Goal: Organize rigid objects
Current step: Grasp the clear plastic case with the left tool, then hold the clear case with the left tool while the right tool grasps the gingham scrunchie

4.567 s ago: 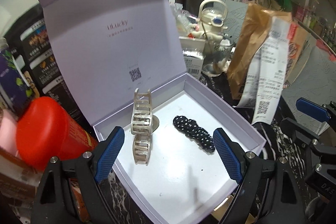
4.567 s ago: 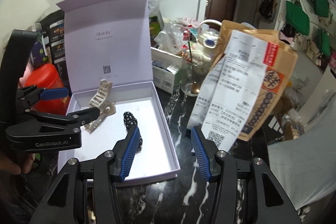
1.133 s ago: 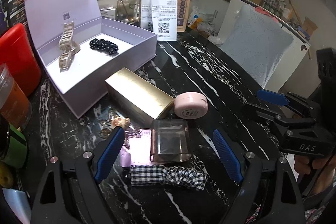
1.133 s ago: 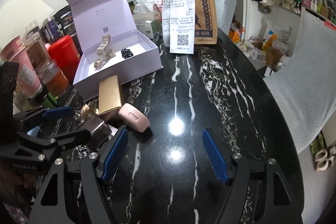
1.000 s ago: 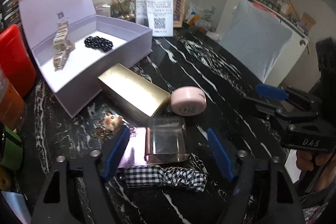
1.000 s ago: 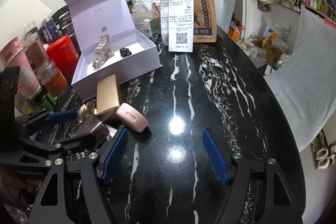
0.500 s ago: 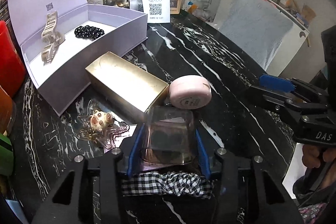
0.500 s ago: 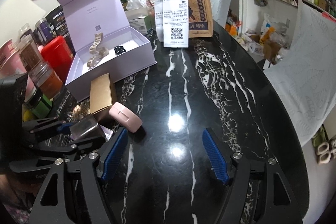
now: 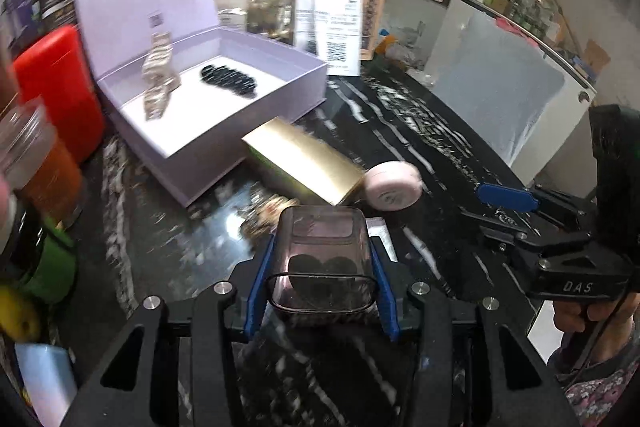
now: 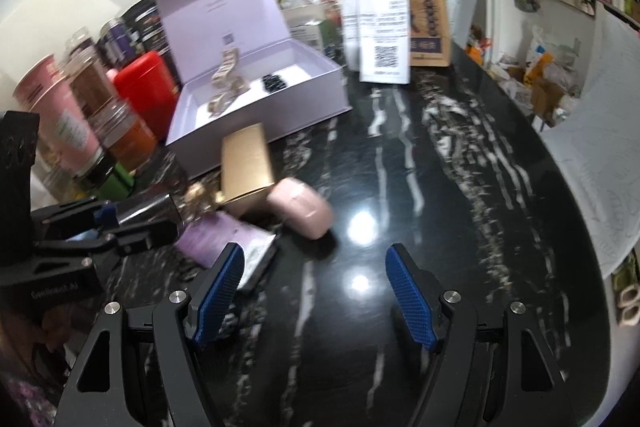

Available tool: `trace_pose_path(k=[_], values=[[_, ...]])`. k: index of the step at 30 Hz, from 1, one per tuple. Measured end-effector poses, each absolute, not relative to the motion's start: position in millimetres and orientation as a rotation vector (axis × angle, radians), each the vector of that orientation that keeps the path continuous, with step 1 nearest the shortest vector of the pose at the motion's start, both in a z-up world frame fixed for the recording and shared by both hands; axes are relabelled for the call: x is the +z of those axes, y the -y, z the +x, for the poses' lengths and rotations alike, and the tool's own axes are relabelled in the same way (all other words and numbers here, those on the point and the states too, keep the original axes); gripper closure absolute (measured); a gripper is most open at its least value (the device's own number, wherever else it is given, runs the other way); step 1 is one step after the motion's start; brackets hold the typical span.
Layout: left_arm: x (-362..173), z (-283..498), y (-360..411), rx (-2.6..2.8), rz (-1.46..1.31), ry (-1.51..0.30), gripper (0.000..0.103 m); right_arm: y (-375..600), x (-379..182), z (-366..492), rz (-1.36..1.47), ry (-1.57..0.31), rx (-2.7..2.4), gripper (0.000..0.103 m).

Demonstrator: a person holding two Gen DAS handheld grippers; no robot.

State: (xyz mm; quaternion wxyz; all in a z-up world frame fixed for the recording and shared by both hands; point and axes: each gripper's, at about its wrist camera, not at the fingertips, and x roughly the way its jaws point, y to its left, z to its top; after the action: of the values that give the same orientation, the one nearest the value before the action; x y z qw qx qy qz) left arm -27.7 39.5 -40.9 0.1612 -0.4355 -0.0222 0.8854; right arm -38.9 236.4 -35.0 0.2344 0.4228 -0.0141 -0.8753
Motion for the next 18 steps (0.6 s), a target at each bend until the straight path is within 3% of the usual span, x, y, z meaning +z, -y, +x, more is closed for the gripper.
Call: trace_pose_path(k=[11,18], values=[[-54,-3,5,2.611,-1.310,0.185,0.058,-193,-50,-11,1.179,-0.007,-2.243,0.032],[-61,6,16,2.626,-1.329,0.207,0.058,-178,-62,-4,1.217,-0.026,-2.181,0.050]])
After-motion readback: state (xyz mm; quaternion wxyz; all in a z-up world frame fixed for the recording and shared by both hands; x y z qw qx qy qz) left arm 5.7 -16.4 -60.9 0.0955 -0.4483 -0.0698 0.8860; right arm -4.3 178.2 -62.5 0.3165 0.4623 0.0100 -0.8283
